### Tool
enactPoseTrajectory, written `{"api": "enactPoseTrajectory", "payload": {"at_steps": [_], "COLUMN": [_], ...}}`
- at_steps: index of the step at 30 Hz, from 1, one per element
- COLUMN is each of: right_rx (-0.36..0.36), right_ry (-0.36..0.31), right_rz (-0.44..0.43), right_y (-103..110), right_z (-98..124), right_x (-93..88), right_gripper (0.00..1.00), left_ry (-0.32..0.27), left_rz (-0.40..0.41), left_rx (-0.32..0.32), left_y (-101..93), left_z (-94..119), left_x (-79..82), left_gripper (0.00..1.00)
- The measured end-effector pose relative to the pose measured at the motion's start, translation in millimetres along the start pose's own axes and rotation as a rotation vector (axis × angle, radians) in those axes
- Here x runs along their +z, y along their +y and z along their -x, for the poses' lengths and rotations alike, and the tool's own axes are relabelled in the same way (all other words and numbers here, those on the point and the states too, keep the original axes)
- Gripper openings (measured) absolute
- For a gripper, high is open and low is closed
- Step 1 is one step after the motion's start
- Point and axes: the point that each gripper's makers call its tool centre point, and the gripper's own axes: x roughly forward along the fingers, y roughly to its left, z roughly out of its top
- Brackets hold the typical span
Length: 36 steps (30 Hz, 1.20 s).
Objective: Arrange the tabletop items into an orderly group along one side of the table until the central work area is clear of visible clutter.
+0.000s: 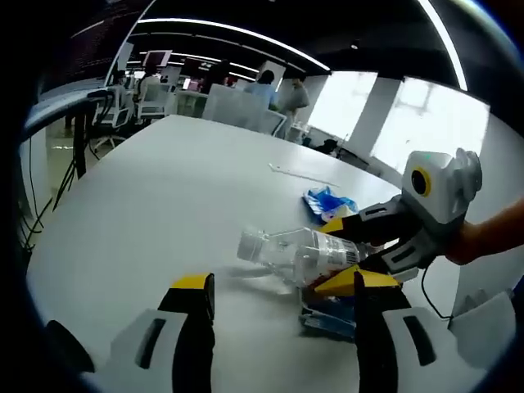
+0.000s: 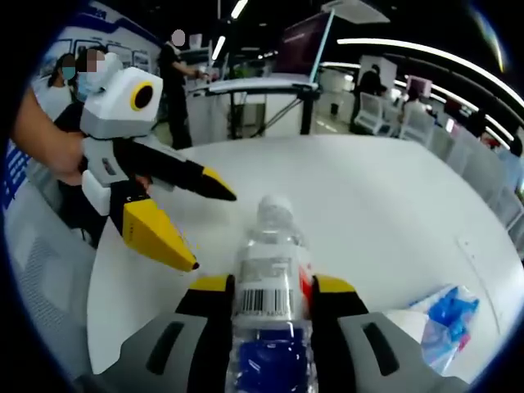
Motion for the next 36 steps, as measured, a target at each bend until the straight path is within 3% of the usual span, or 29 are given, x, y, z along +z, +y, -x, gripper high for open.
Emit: {"api": "enactPoseTrajectory", "payload": {"at_steps": [16, 28, 36], "right_rx": [-0.023, -0.027, -0.037], "right_ry": [-0.037, -0.057, -0.064], "right_rz": [0.026, 0.055, 0.057], "right_y": [0.0, 2.5, 2.0], "right_z": [2.7, 4.1, 4.8], "right_x": [0.5, 1.8, 1.6], "right_gripper": [0.33, 0.33, 0.33], "left_ry": [0.004, -0.026, -0.009], "left_rz": [0.236, 0.361, 0.445], "left_rx": [-0.049, -0.055, -0.054], "left_y": [2.0, 7.8, 11.9], "left_z": [-24.5, -36.9, -40.3], "left_x": [1.8, 10.6, 7.9], "left_gripper": [0.47, 0.44, 0.39]}}
